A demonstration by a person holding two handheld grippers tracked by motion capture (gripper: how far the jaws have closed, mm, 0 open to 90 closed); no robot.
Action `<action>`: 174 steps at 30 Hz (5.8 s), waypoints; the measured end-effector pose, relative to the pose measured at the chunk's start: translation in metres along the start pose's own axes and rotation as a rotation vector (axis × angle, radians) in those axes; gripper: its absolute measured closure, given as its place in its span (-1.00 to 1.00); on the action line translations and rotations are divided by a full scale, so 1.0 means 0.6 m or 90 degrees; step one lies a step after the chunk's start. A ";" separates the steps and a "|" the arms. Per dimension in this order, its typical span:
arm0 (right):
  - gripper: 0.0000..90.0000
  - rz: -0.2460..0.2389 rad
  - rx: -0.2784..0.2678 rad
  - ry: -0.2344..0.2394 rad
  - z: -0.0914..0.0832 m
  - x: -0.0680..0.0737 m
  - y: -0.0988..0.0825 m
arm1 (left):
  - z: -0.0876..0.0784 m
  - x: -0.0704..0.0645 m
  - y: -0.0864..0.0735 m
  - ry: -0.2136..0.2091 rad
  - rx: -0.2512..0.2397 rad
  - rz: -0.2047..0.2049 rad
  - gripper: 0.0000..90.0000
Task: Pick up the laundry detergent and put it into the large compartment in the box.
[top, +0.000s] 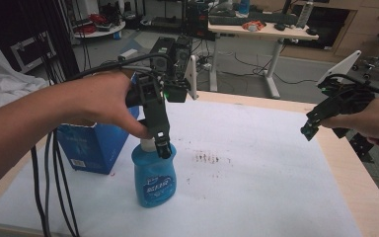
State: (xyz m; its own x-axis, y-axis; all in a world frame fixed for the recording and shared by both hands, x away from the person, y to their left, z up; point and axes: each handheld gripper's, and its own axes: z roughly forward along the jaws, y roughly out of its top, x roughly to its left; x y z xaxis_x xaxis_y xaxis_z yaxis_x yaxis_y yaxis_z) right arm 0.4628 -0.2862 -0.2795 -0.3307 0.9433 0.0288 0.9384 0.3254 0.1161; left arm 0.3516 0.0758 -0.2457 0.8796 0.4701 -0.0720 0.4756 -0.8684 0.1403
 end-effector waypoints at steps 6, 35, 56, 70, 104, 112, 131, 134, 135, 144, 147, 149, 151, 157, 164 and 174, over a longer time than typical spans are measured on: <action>-0.71 0.002 0.000 0.000 0.001 -0.001 -0.002 | 0.017 -0.001 -0.010 -0.006 -0.010 -0.001 -0.65; -0.71 0.003 0.000 -0.001 0.007 0.001 -0.007 | 0.075 -0.003 -0.036 0.009 -0.023 -0.017 -0.64; -0.71 0.005 0.000 0.004 0.011 0.000 -0.007 | 0.074 -0.006 -0.034 0.016 -0.016 -0.006 -0.21; -0.71 0.005 0.001 0.005 0.014 -0.001 -0.007 | 0.072 -0.003 -0.032 0.030 -0.004 -0.014 -0.19; -0.71 0.004 0.001 0.004 0.009 0.000 -0.006 | -0.072 -0.004 -0.004 0.059 -0.026 -0.044 -0.18; -0.71 0.006 0.003 0.004 0.009 0.001 -0.004 | -0.114 0.012 -0.010 0.067 -0.027 -0.068 -0.18; -0.71 0.001 0.008 0.003 0.015 -0.001 0.004 | -0.221 0.087 -0.056 0.084 -0.044 -0.177 -0.18; -0.71 0.003 0.007 0.003 0.016 -0.002 0.004 | -0.231 0.102 -0.071 0.088 -0.042 -0.203 -0.18; -0.71 0.002 0.007 0.005 0.016 -0.002 0.005 | -0.233 0.106 -0.076 0.090 -0.044 -0.214 -0.18; -0.71 -0.004 0.006 0.006 0.018 0.001 0.009 | -0.244 0.142 -0.118 0.103 -0.033 -0.263 -0.18; -0.71 -0.006 0.007 0.005 0.018 0.003 0.010 | -0.245 0.154 -0.133 0.109 -0.031 -0.278 -0.18; -0.71 -0.007 0.007 0.005 0.017 0.003 0.010 | -0.243 0.163 -0.144 0.106 -0.029 -0.290 -0.18; -0.71 -0.006 0.004 0.005 0.015 0.003 0.009 | -0.242 0.171 -0.155 0.110 -0.034 -0.305 -0.18; -0.71 -0.002 0.004 0.003 0.012 -0.001 0.006 | -0.239 0.187 -0.174 0.124 -0.023 -0.329 -0.18; -0.71 -0.008 0.001 0.003 0.011 0.003 0.005 | -0.222 0.202 -0.182 0.136 -0.017 -0.338 -0.18; -0.71 -0.016 0.000 0.000 0.007 0.011 0.002 | -0.190 0.220 -0.191 0.131 -0.014 -0.354 -0.18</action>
State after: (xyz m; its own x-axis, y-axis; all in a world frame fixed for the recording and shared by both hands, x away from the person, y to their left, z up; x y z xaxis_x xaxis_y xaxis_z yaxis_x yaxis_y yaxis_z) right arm 0.4621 -0.2791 -0.2835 -0.3548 0.9346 0.0260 0.9295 0.3496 0.1174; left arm 0.4129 0.2557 -0.1585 0.4791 0.8762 0.0523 0.8624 -0.4810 0.1577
